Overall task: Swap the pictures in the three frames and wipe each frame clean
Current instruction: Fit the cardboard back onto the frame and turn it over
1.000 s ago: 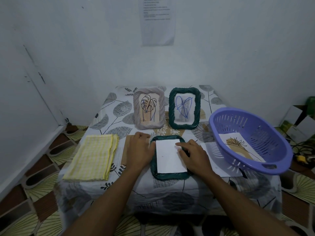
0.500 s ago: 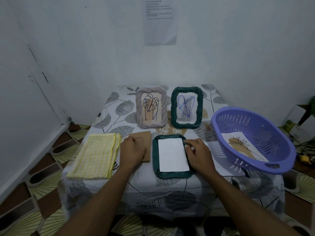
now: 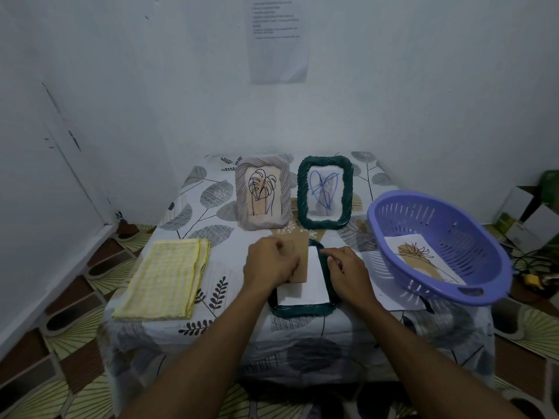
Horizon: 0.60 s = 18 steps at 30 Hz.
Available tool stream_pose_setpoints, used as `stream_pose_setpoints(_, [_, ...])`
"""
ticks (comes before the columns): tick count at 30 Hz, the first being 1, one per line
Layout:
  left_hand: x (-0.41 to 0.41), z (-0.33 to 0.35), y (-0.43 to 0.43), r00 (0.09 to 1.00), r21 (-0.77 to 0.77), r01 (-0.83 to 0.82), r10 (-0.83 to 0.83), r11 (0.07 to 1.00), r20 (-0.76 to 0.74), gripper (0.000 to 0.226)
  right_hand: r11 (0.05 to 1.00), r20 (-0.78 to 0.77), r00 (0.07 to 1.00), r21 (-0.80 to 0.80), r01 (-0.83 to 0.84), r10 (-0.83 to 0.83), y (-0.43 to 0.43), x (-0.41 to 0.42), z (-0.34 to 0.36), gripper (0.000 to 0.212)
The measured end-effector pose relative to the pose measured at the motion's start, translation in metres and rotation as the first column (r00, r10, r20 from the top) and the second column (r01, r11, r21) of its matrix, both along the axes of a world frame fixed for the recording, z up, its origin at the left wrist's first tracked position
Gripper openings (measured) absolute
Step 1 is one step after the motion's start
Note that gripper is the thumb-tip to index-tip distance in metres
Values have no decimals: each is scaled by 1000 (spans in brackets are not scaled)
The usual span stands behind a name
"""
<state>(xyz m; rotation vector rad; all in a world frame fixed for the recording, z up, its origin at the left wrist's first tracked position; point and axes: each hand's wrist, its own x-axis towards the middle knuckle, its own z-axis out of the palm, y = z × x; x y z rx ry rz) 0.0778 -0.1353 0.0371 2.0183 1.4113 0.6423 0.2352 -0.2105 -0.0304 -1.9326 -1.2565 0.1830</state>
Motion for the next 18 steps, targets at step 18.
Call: stream_pose_setpoints(18, [4,-9,-12,985,23,9,-12,1000,171,27,999,-121,991,30,-44,47,1,1,2,26])
